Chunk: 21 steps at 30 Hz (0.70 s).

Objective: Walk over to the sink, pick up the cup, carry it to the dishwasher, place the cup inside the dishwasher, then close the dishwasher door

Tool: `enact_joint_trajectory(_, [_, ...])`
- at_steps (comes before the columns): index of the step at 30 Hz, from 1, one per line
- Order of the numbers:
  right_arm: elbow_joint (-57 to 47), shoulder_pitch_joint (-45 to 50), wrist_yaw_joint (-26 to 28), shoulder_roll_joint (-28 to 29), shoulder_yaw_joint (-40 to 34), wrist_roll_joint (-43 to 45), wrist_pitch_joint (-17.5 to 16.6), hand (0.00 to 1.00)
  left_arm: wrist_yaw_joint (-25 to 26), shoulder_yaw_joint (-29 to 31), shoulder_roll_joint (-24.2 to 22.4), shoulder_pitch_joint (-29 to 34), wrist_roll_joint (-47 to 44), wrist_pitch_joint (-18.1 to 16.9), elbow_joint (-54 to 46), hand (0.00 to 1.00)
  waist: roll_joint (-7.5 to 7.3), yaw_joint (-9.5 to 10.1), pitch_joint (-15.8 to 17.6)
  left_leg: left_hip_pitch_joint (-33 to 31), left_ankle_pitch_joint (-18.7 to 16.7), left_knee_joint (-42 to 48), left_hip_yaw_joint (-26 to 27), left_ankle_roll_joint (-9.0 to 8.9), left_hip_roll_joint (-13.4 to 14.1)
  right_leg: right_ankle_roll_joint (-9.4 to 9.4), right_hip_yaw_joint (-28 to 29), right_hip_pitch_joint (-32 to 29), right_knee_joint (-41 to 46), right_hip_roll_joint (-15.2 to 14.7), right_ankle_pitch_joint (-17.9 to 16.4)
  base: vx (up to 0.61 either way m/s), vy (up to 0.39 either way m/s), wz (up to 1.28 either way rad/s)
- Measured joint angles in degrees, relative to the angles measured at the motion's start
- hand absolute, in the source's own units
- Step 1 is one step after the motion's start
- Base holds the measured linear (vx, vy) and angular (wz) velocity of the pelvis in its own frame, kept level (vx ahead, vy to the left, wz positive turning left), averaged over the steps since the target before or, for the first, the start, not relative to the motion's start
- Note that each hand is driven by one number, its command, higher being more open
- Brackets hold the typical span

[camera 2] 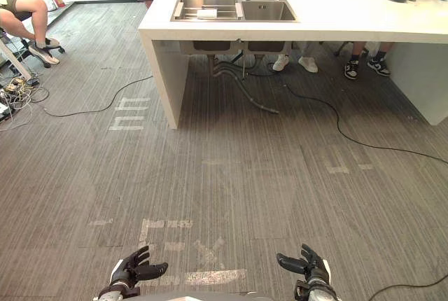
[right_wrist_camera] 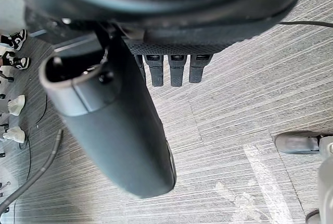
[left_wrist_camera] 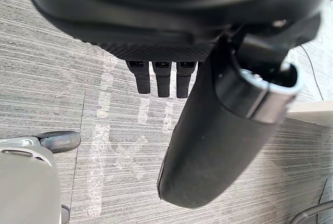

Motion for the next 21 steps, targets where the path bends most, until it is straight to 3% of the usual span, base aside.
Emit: enact_joint_trajectory(21, [-2.5, -0.6, 0.6, -1.0, -1.3, 0.1, 0.0, 0.90, 0.5, 3.7, 0.3, 1.9, -1.2, 0.0, -1.2, 0.90, -0.05, -0.37, 0.6, -0.6, 0.0, -1.4, 1.5, 0.02, 0.0, -0.02, -1.3, -1.3, -0.8, -0.1, 0.0, 0.00, -0.001, -0.02])
